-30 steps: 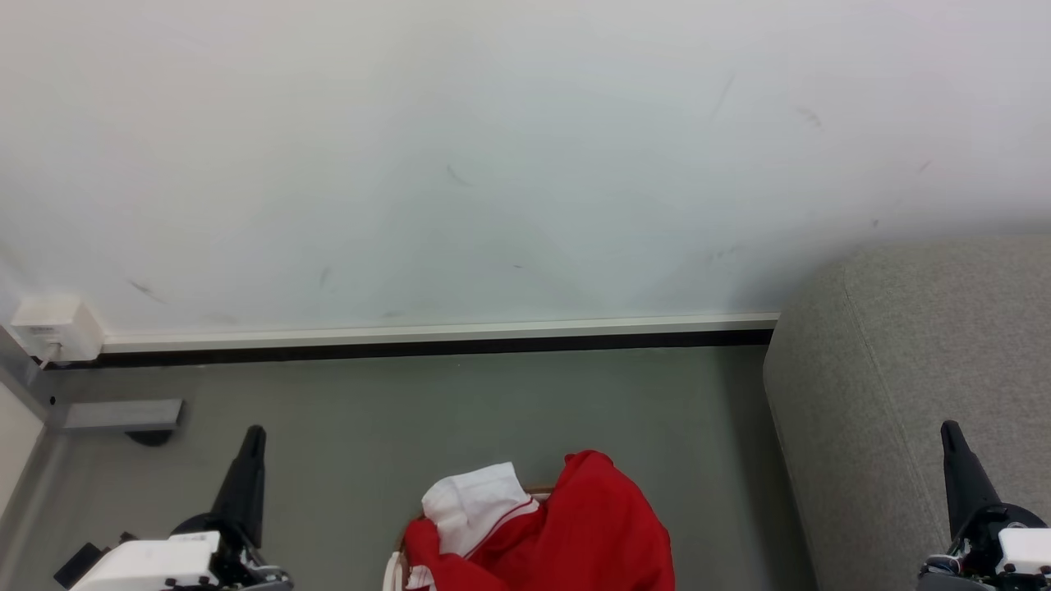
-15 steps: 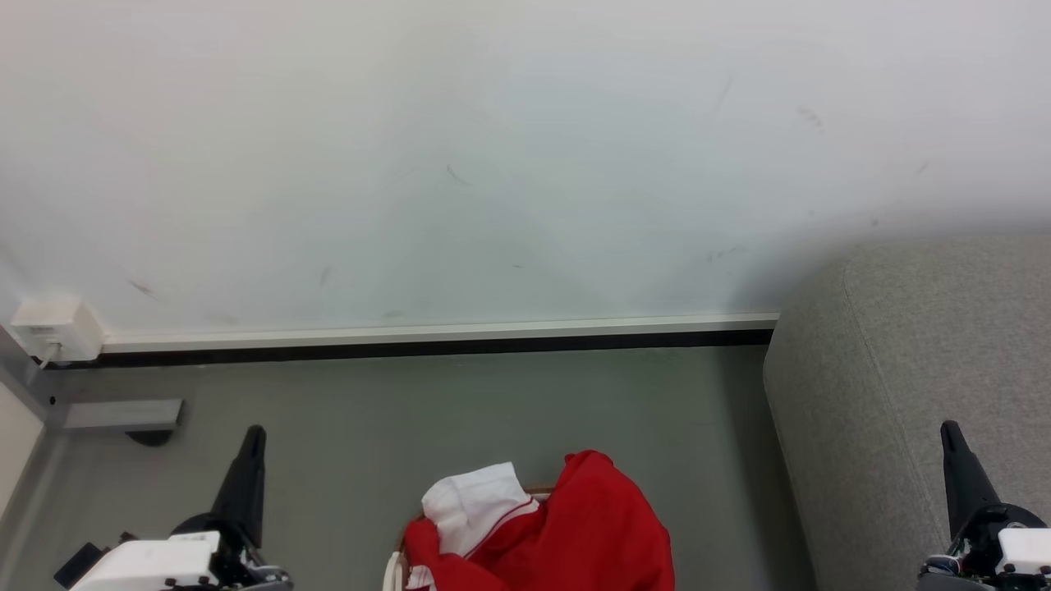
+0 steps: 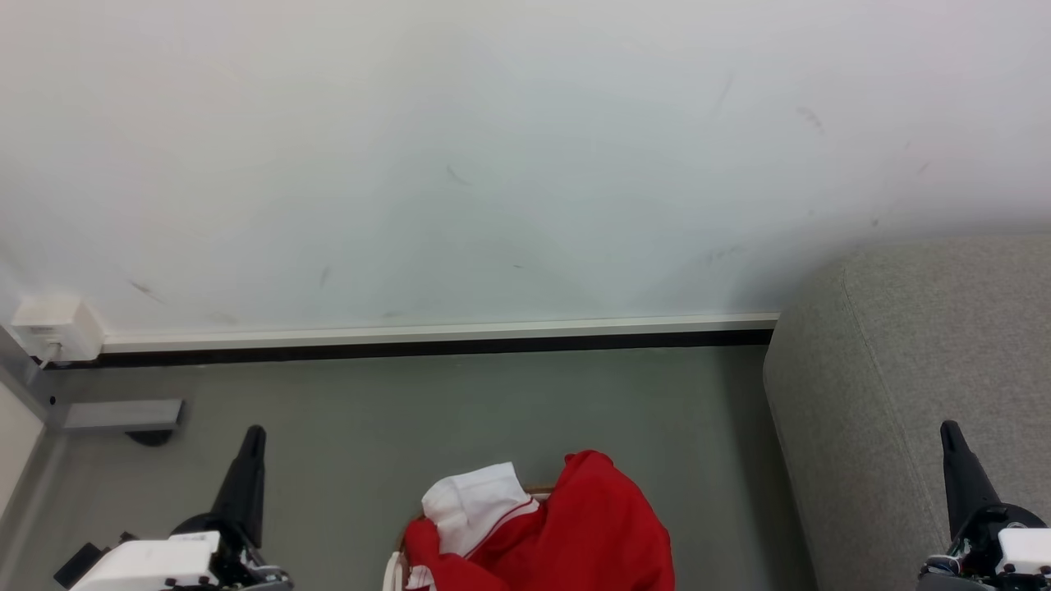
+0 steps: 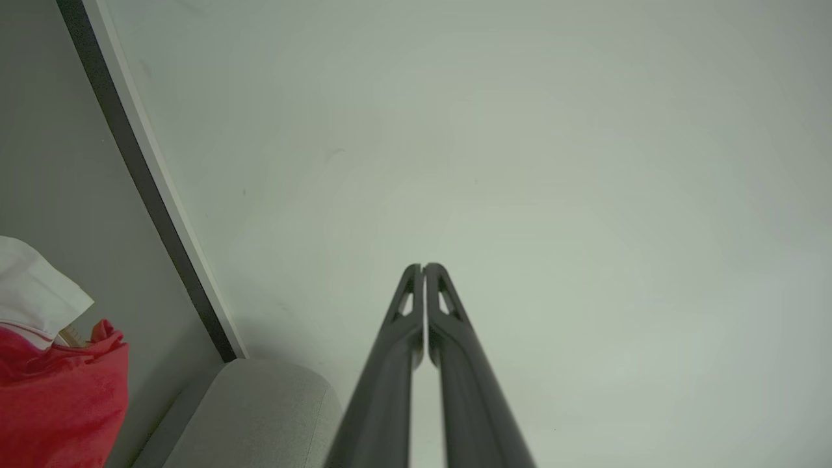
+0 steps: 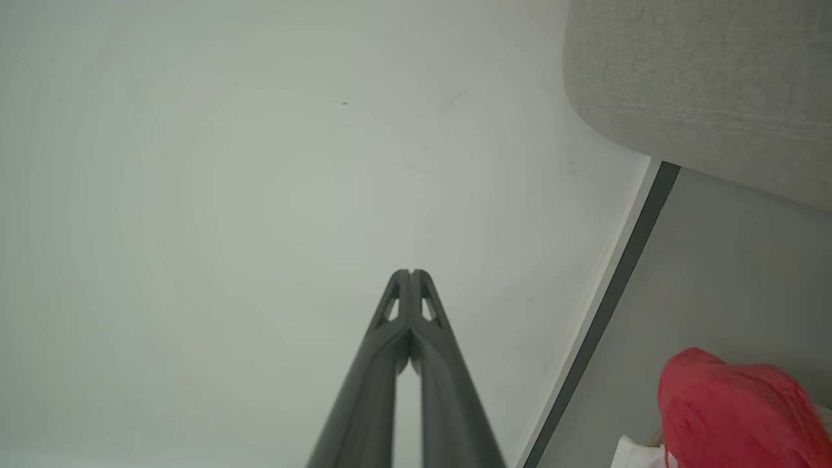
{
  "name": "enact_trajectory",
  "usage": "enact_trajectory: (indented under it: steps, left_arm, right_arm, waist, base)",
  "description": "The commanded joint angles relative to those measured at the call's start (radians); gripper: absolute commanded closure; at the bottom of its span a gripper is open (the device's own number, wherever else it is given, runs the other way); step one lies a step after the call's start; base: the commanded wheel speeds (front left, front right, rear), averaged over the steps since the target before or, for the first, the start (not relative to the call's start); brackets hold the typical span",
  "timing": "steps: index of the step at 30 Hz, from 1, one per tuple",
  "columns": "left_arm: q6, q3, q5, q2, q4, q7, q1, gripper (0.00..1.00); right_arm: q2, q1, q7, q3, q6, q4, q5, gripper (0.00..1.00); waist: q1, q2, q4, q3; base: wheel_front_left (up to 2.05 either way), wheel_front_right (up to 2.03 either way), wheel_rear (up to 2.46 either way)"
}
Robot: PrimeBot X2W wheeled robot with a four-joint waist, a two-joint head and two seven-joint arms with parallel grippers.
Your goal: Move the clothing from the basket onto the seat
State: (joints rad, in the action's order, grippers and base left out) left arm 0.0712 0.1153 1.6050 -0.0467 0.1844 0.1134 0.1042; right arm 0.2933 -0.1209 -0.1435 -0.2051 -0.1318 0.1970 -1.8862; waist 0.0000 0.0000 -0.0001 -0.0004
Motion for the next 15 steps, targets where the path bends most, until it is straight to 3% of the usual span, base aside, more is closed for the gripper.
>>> enact_trajectory:
  steps: [1, 15]
  left_arm:
    - [0.005, 0.002, 0.014, -0.007, -0.003, 0.003, 0.005, 1.0]
    - [0.005, 0.002, 0.014, -0.007, -0.003, 0.003, 0.005, 1.0]
  right_arm:
    - [0.008, 0.0, -0.005, -0.001, 0.002, -0.002, -0.011, 1.0]
    - [0.01, -0.001, -0.005, -0.003, 0.002, -0.003, -0.013, 1.0]
  waist:
    - [0.0, 0.0, 0.0, 0.0]
    - [0.0, 0.0, 0.0, 0.0]
  base:
    - [0.0, 0.0, 0.0]
    - [0.0, 0.0, 0.0]
